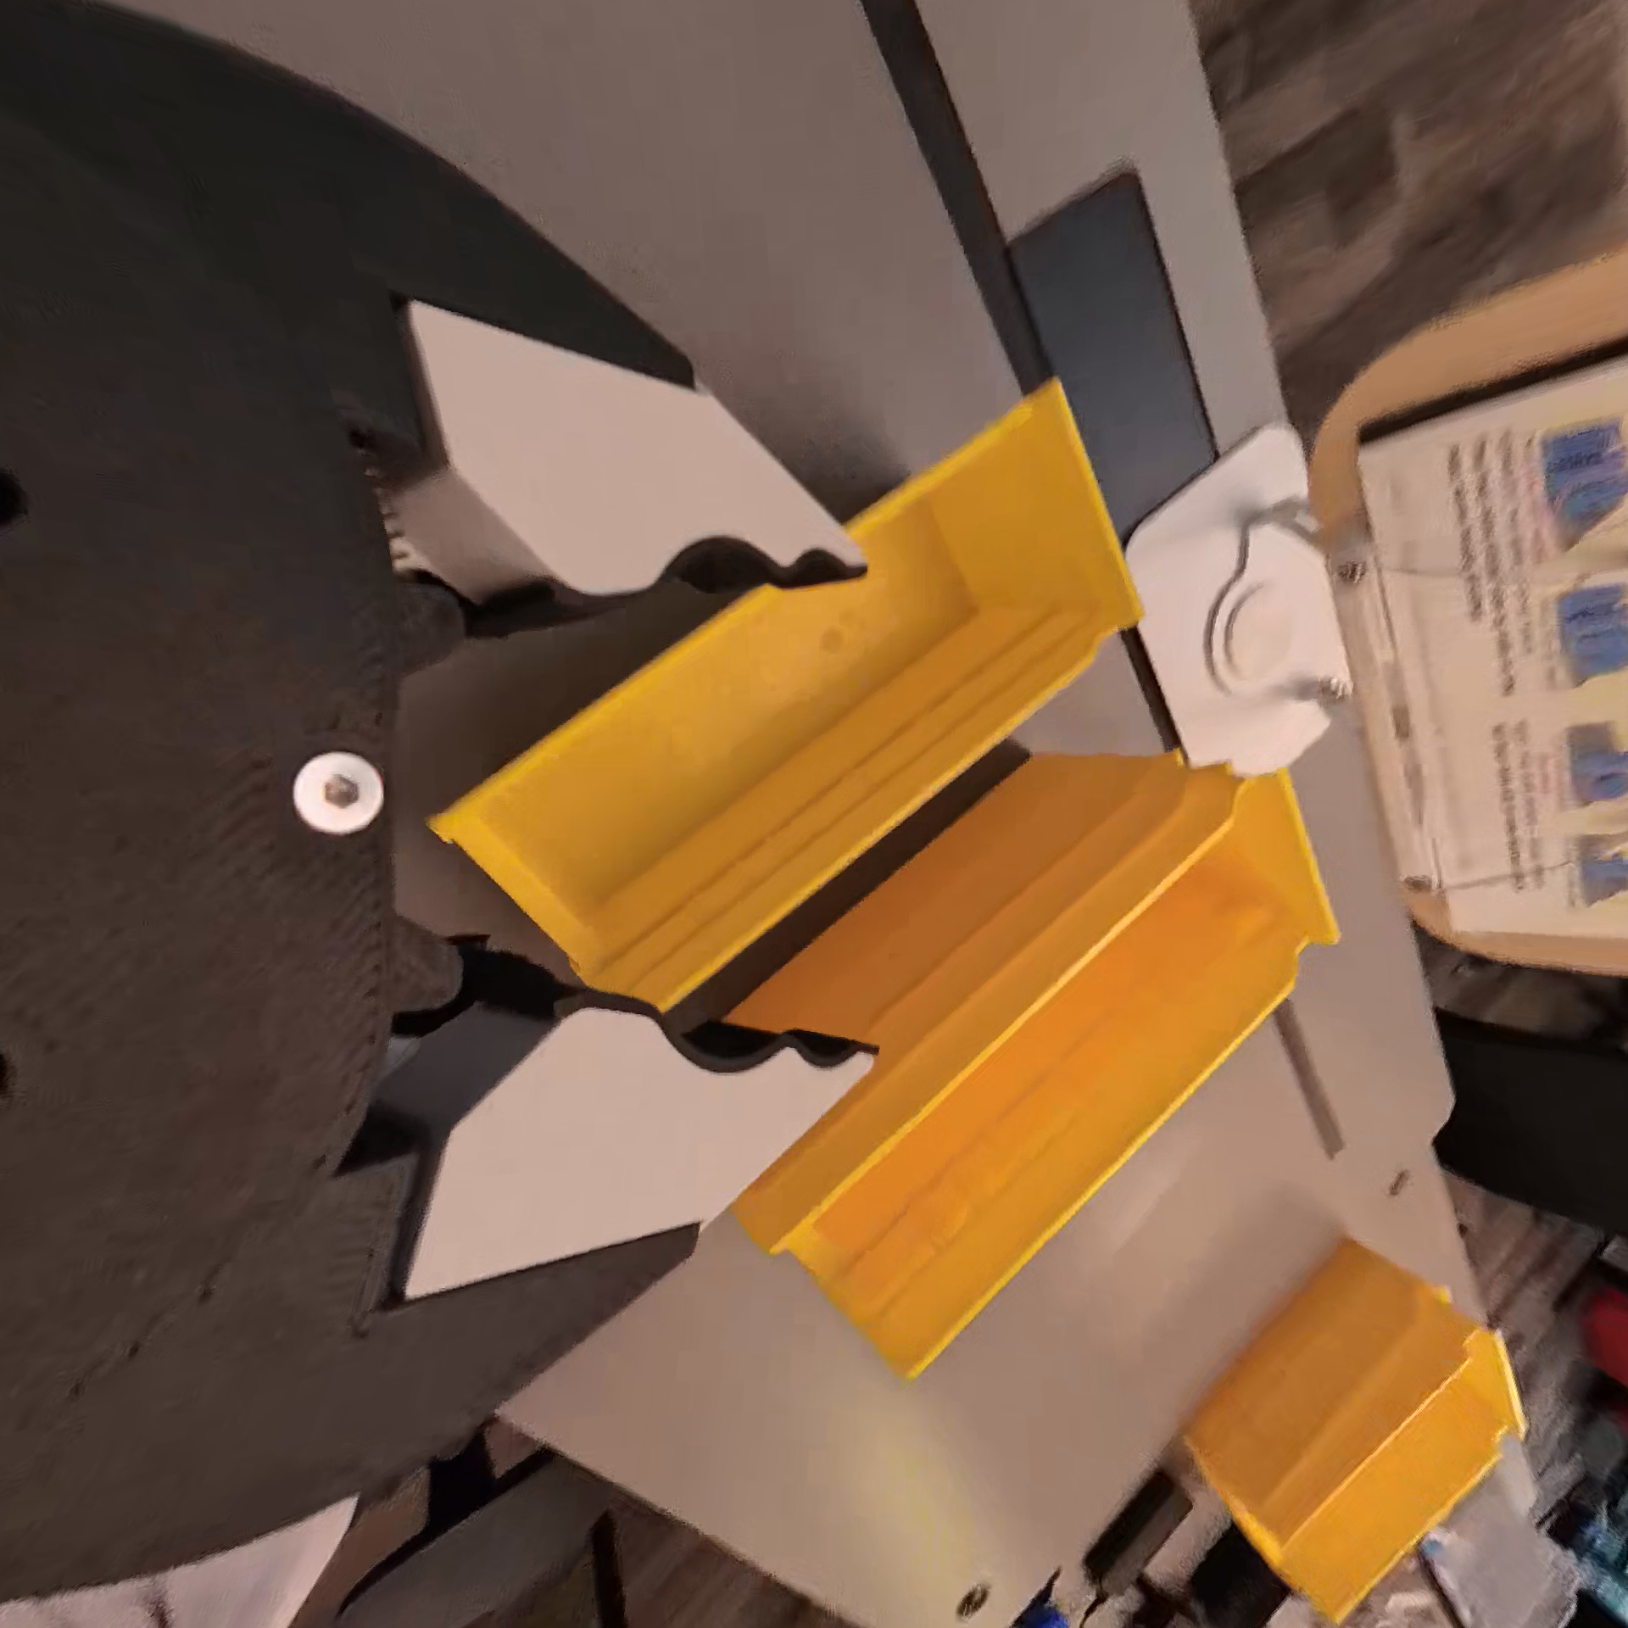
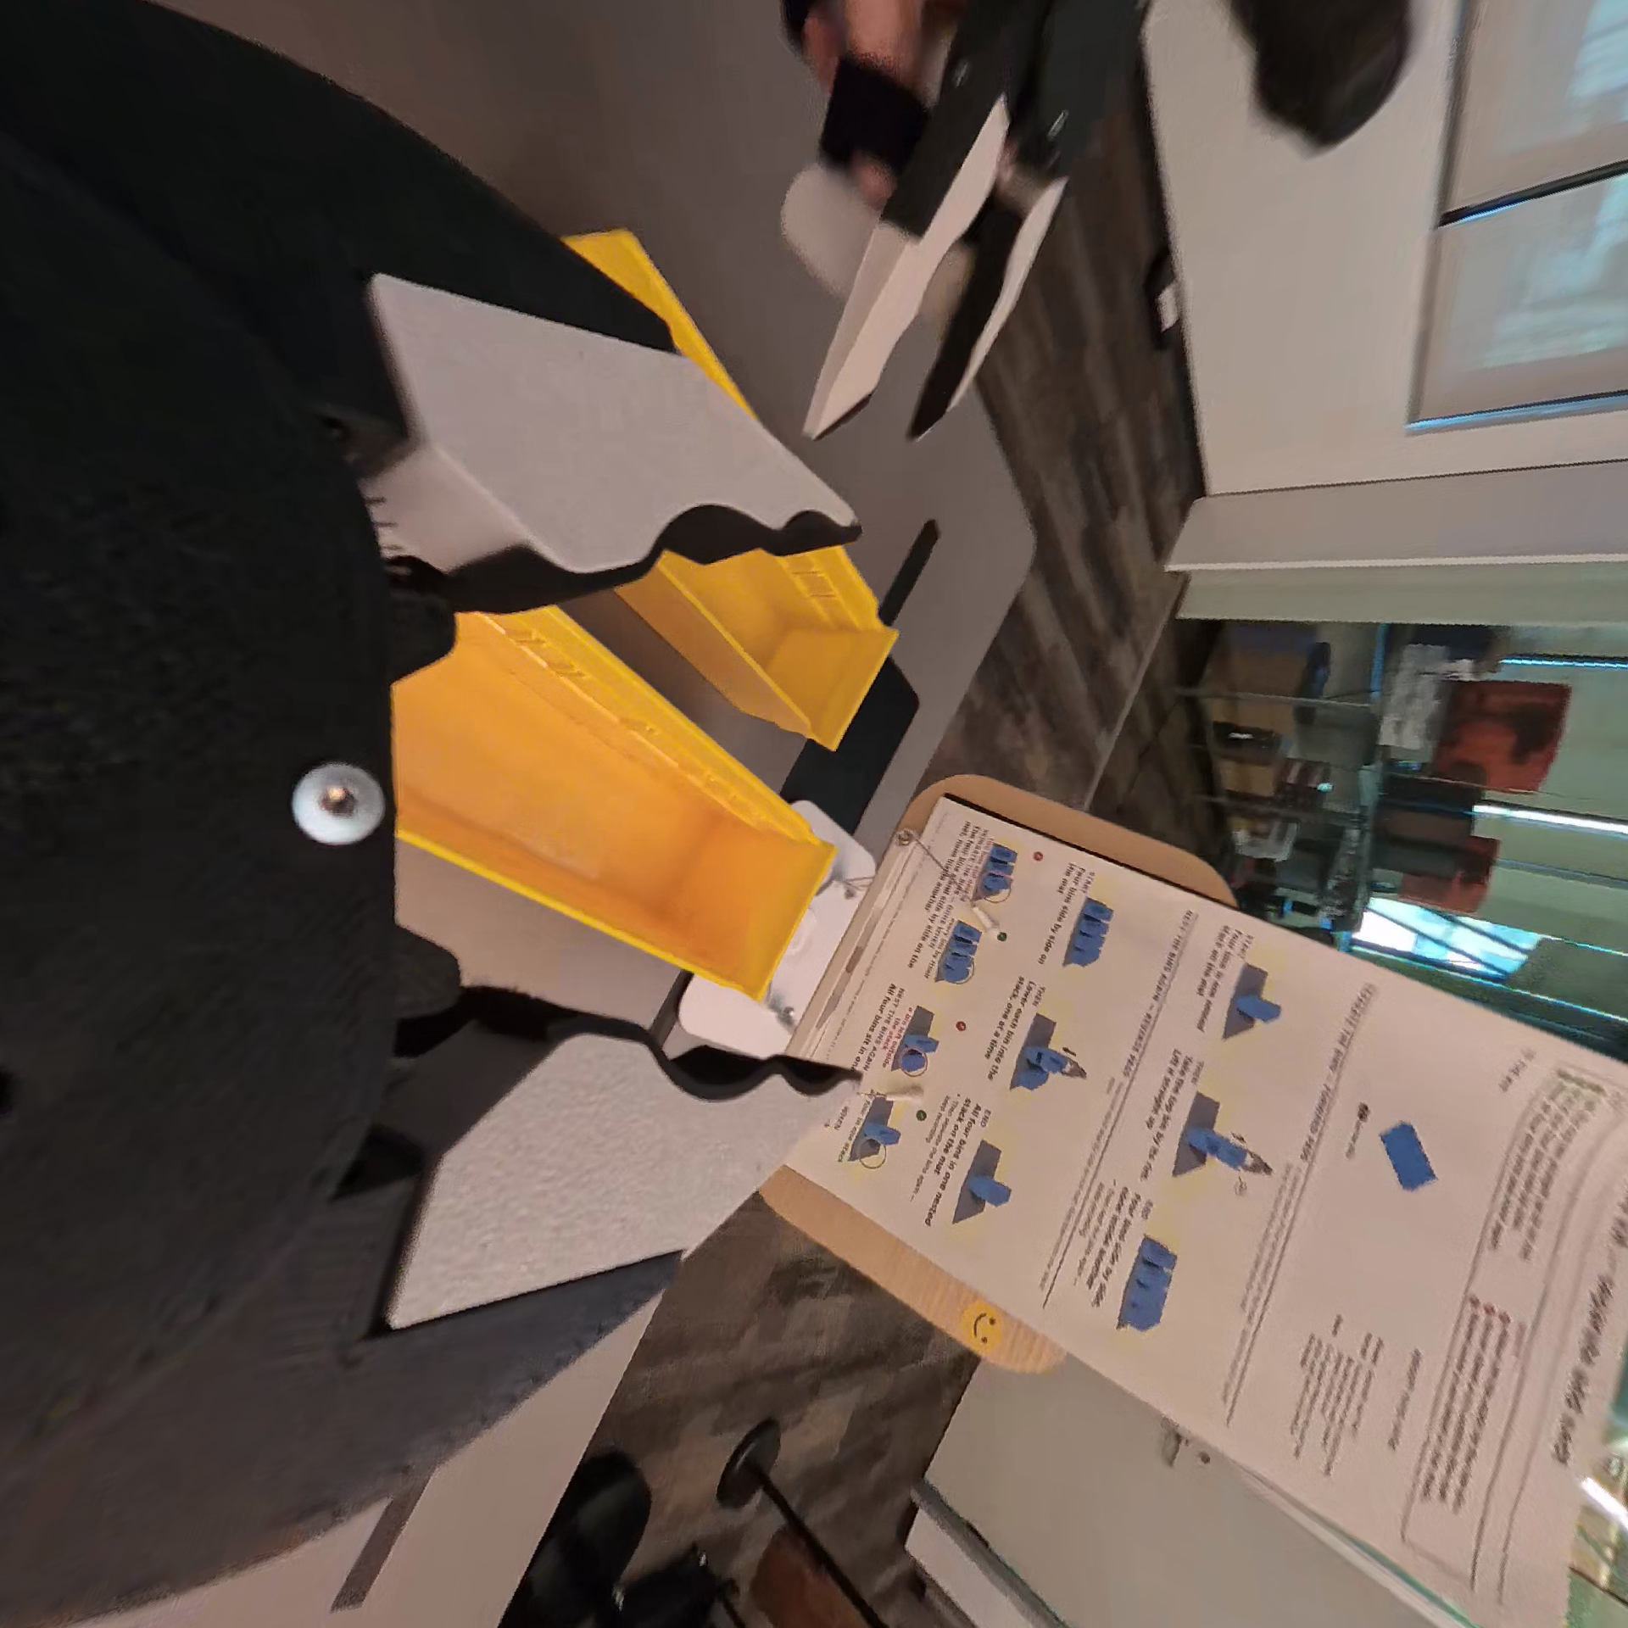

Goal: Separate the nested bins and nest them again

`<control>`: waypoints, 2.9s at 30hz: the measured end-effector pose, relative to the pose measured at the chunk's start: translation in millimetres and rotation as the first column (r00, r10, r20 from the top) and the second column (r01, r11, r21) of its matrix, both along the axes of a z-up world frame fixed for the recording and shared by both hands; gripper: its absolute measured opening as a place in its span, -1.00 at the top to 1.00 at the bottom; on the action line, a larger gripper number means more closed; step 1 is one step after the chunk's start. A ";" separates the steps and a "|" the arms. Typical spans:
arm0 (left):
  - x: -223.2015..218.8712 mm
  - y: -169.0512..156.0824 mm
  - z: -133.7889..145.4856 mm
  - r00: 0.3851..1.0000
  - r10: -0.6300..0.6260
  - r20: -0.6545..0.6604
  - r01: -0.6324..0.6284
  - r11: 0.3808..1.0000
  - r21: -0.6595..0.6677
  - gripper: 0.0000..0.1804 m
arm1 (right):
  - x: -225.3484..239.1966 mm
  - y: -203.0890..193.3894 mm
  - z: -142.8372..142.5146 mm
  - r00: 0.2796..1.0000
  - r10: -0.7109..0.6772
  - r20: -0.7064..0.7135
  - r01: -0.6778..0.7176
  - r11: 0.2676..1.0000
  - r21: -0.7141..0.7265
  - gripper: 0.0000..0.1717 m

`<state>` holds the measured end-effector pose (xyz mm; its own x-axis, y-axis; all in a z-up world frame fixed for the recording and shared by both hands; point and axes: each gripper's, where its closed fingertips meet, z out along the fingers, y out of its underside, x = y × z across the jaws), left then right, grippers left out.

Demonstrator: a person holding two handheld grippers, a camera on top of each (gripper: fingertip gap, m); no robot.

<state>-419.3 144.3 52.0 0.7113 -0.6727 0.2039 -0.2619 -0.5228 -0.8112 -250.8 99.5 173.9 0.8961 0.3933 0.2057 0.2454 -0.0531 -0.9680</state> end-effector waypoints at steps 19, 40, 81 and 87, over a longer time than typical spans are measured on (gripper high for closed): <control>46.6 39.7 -89.3 0.969 0.083 -0.233 -0.153 0.942 -0.298 -0.57 | 191.6 12.9 -0.3 0.995 -0.070 -0.074 0.076 0.994 0.073 -0.31; 16.2 45.8 -120.5 0.744 0.177 -0.644 -0.532 0.740 -0.411 -0.75 | 238.8 44.8 -45.1 0.988 0.089 -0.125 -0.101 0.990 -0.096 -0.28; 79.1 7.5 26.2 0.640 0.037 -0.767 -0.560 0.706 -0.433 -0.42 | 252.9 54.9 -89.8 0.999 0.048 0.013 -0.043 0.961 -0.272 -0.25; 148.6 3.2 43.3 0.709 0.009 -0.705 -0.502 0.708 -0.496 -0.41 | 257.7 56.6 -95.2 0.999 0.038 0.015 -0.032 0.955 -0.294 -0.25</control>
